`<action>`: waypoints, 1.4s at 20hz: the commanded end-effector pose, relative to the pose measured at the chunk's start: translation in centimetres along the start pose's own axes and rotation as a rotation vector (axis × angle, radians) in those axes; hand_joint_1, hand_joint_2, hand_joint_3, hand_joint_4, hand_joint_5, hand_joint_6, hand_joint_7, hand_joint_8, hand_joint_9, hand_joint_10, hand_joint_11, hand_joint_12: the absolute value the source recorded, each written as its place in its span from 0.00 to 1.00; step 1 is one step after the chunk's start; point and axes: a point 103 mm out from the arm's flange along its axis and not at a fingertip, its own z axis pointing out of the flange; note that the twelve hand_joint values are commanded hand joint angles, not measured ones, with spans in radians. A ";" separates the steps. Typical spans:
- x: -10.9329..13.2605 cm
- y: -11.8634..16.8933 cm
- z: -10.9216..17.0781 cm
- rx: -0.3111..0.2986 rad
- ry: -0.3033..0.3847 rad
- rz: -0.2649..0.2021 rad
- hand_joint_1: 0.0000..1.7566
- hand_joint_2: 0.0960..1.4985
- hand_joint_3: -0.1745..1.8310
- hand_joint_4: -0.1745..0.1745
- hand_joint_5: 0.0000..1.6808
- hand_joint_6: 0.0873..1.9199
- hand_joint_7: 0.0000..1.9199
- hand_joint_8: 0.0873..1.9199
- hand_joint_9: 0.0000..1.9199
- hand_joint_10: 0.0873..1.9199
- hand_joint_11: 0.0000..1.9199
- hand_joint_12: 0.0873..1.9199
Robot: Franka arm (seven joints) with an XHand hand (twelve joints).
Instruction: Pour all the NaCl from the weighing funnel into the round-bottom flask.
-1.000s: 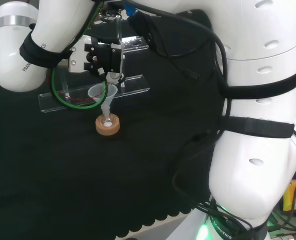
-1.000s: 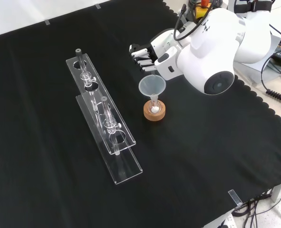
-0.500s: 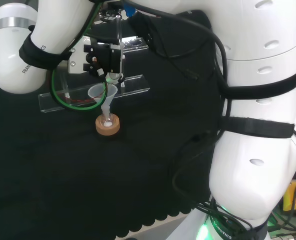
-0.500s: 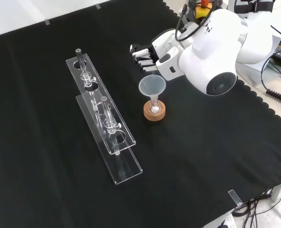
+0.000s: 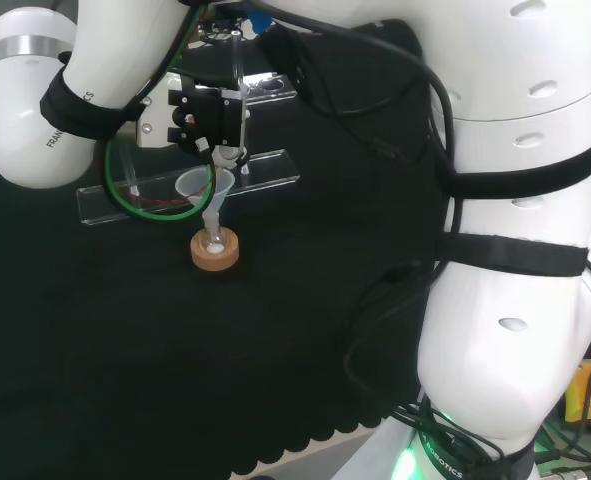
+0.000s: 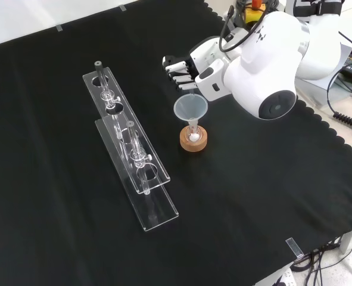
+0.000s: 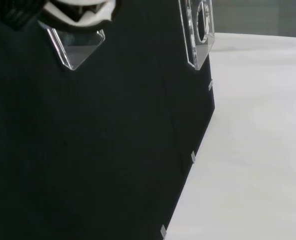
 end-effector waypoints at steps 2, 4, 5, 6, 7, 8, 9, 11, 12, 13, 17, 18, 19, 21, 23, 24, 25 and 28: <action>0.0 0.1 0.8 -0.022 0.052 -0.010 0.61 0.44 0.46 1.00 0.63 0.54 0.40 0.34 0.53 0.24 0.30 0.62; -0.2 0.1 1.4 -0.026 0.083 -0.011 0.61 0.44 0.46 1.00 0.63 0.54 0.40 0.34 0.53 0.24 0.30 0.62; -0.3 0.1 1.6 -0.030 0.094 -0.011 0.61 0.44 0.46 1.00 0.63 0.54 0.40 0.34 0.53 0.24 0.30 0.62; -0.5 0.1 1.8 -0.034 0.102 -0.008 0.61 0.44 0.46 1.00 0.63 0.54 0.40 0.34 0.53 0.24 0.31 0.62; -0.6 0.1 1.9 -0.035 0.114 -0.007 0.61 0.44 0.46 1.00 0.63 0.54 0.40 0.34 0.53 0.24 0.31 0.62; -0.9 0.1 2.2 -0.036 0.135 -0.007 0.61 0.44 0.46 1.00 0.63 0.54 0.40 0.34 0.53 0.24 0.31 0.62; -1.1 0.1 2.4 -0.037 0.155 -0.009 0.61 0.44 0.46 1.00 0.63 0.54 0.40 0.34 0.53 0.24 0.31 0.62; -1.5 0.1 2.8 -0.051 0.180 -0.007 0.61 0.44 0.46 1.00 0.63 0.54 0.40 0.34 0.53 0.24 0.31 0.62; -1.6 0.1 3.0 -0.063 0.188 -0.006 0.61 0.44 0.46 1.00 0.63 0.54 0.40 0.34 0.53 0.24 0.31 0.62; -1.7 0.1 3.1 -0.074 0.207 -0.006 0.61 0.44 0.46 1.00 0.63 0.54 0.40 0.34 0.53 0.24 0.31 0.62; -2.0 0.0 3.6 -0.095 0.254 -0.008 0.61 0.44 0.46 1.00 0.63 0.54 0.41 0.34 0.54 0.24 0.31 0.62; -2.1 0.0 3.7 -0.099 0.267 -0.009 0.61 0.44 0.46 1.00 0.63 0.54 0.41 0.34 0.54 0.24 0.31 0.62; -2.2 -0.2 3.4 -0.100 0.277 -0.009 0.61 0.44 0.46 1.00 0.63 0.54 0.41 0.34 0.54 0.24 0.31 0.62; -2.3 -0.2 3.5 -0.107 0.301 -0.011 0.61 0.44 0.46 1.00 0.63 0.54 0.41 0.34 0.54 0.24 0.31 0.62; -2.5 0.0 4.0 -0.111 0.330 -0.015 0.61 0.44 0.46 1.00 0.63 0.54 0.41 0.34 0.54 0.24 0.31 0.62; -2.6 0.1 4.3 -0.115 0.351 -0.018 0.61 0.44 0.46 1.00 0.63 0.54 0.41 0.34 0.54 0.24 0.31 0.62; -2.8 0.1 4.5 -0.121 0.369 -0.020 0.61 0.44 0.46 1.00 0.63 0.54 0.41 0.34 0.54 0.24 0.31 0.62; -3.2 0.3 5.1 -0.138 0.419 -0.034 0.61 0.44 0.46 1.00 0.63 0.54 0.41 0.34 0.54 0.24 0.32 0.62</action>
